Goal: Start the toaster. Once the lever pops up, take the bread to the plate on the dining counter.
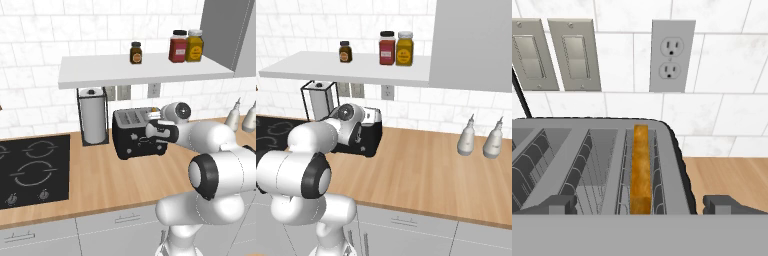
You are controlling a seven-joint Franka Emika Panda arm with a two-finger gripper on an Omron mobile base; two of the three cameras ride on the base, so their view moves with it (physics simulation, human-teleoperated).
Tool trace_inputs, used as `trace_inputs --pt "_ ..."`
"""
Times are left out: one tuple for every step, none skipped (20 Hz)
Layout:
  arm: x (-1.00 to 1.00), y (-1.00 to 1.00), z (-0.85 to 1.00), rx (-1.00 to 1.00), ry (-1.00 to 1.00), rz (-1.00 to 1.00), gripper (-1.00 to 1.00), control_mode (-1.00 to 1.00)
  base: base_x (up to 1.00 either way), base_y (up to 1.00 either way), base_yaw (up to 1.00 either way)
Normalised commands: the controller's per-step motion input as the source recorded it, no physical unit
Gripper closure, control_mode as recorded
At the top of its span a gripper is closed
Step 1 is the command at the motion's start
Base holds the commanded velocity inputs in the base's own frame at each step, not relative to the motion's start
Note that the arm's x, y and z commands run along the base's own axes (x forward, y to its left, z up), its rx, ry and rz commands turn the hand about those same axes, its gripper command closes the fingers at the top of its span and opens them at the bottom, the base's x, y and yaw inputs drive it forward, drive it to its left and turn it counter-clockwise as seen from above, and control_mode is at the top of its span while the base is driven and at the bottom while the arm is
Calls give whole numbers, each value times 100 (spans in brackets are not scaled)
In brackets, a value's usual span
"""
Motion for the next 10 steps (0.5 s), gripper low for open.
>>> trace_inputs --pt "0 0 0 0 0 0 -100 -100 0 0 0" --pt "0 0 0 0 0 0 -100 -100 0 0 0" --pt "0 0 0 0 0 0 -100 -100 0 0 0" --pt "0 0 0 0 0 0 -100 -100 0 0 0" --pt "0 0 0 0 0 0 -100 -100 0 0 0" --pt "0 0 0 0 0 0 -100 -100 0 0 0" --pt "0 0 0 0 0 0 -100 -100 0 0 0" --pt "0 0 0 0 0 0 -100 -100 0 0 0" --pt "0 0 0 0 0 0 -100 -100 0 0 0" --pt "0 0 0 0 0 0 -100 -100 0 0 0"
